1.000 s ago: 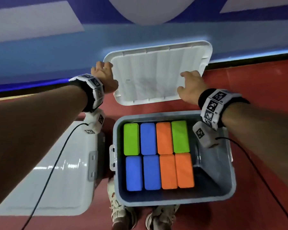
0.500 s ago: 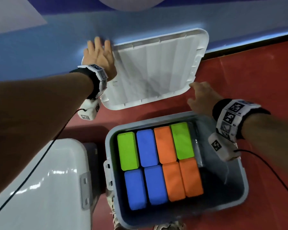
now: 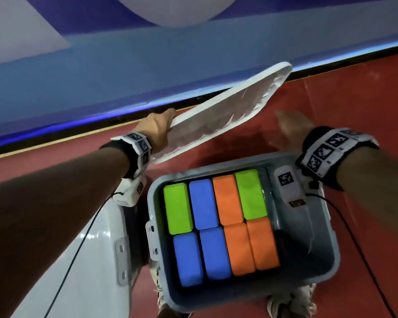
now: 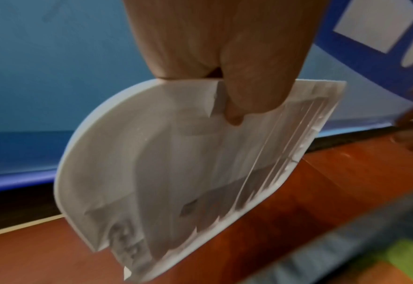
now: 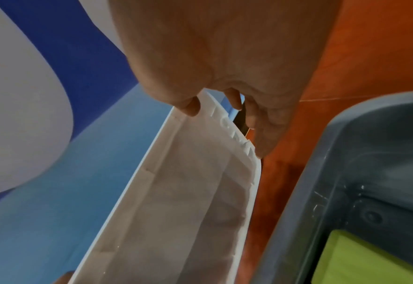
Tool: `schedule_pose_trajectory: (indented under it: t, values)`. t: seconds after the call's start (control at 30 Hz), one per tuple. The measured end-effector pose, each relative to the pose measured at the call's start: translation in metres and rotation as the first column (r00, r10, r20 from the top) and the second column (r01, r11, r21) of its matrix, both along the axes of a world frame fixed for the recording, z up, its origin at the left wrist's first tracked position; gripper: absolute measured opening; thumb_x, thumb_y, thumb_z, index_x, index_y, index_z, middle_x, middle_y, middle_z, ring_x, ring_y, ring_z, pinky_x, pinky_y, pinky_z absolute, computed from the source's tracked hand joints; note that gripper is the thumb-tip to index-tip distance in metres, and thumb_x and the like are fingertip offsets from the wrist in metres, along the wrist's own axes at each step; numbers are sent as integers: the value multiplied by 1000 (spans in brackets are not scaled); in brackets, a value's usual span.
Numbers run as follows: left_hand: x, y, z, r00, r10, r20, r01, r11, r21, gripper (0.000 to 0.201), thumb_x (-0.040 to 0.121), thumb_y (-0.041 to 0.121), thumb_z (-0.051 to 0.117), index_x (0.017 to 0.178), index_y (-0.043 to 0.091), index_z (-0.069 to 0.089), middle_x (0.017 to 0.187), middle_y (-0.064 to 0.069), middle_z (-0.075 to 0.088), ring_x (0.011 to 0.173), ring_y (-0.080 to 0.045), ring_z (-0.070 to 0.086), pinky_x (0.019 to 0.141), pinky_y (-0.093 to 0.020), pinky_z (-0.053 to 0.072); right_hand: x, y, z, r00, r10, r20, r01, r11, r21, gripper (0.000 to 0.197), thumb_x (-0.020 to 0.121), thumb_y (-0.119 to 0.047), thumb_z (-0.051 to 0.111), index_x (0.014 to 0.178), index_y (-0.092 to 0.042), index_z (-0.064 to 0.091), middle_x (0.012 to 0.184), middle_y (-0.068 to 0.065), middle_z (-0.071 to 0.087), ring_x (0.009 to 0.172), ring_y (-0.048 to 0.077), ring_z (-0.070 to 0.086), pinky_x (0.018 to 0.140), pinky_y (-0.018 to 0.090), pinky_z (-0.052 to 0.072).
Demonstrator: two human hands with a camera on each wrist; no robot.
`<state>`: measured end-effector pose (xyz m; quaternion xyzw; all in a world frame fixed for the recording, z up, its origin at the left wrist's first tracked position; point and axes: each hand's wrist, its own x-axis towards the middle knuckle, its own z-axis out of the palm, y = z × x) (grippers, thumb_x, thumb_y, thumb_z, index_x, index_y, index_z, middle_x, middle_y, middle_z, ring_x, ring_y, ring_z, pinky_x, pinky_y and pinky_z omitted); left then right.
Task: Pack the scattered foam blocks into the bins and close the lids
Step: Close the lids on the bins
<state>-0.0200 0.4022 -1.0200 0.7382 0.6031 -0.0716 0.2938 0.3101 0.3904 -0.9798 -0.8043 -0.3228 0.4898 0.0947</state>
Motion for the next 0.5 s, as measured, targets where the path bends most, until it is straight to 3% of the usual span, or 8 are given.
schedule_pose_trajectory:
  t: [0.07, 0.17, 0.23, 0.3, 0.37, 0.43, 0.5]
  values:
    - [6, -19, 12, 1000, -29, -12, 29, 999, 20, 36, 83, 9, 56, 114, 22, 44, 96, -7, 63, 84, -31, 62, 72, -37, 50, 15, 2, 1, 988, -105, -113, 102, 994, -35, 52, 101, -38, 43, 145, -12, 41, 139, 13, 52, 104, 28, 60, 75, 37, 56]
    - [15, -43, 36, 999, -50, 8, 50, 996, 78, 41, 75, 1, 54, 110, 22, 46, 100, -7, 61, 86, -30, 58, 75, -39, 50, 41, 7, 14, 962, -193, -193, 193, 981, -21, 53, 100, -44, 40, 145, -15, 40, 134, 11, 53, 103, 28, 62, 89, 46, 56]
    - [28, -57, 59, 996, -89, -11, 90, 985, 147, 44, 71, -2, 53, 109, 20, 49, 103, -7, 61, 92, -31, 56, 79, -42, 49, 65, 5, 32, 915, -295, -274, 301, 953, -21, 44, 104, -38, 36, 142, -16, 39, 129, 13, 51, 96, 30, 63, 87, 46, 56]
    - [44, -75, 81, 988, -120, -97, 138, 969, 203, 50, 70, -3, 58, 115, 17, 50, 113, -9, 61, 104, -31, 53, 88, -43, 47, 95, -1, 52, 798, -472, -374, 464, 878, -118, 39, 103, -34, 42, 135, -13, 40, 118, 22, 52, 97, 37, 63, 82, 48, 57]
    - [55, -103, 96, 975, -121, -185, 162, 960, 227, 55, 71, -5, 63, 122, 12, 50, 124, -16, 57, 114, -33, 49, 94, -46, 46, 120, -8, 69, 731, -534, -425, 482, 845, -234, 32, 102, -29, 48, 120, -3, 44, 110, 26, 57, 101, 39, 63, 75, 47, 59]
    - [71, -138, 106, 963, -145, -228, 215, 922, 321, 56, 70, -6, 68, 119, 11, 49, 119, -19, 58, 107, -33, 48, 86, -46, 53, 146, -23, 75, 807, -429, -406, 331, 898, -290, 22, 102, -25, 50, 106, -3, 49, 107, 23, 62, 97, 34, 64, 63, 41, 62]
    - [88, -172, 107, 957, -209, -200, 266, 907, 325, 40, 78, 0, 63, 113, 12, 49, 109, -16, 55, 95, -32, 45, 79, -47, 52, 164, -41, 70, 884, -322, -338, 213, 923, -322, 21, 98, -27, 57, 106, -9, 52, 105, 18, 64, 93, 29, 66, 54, 37, 61]
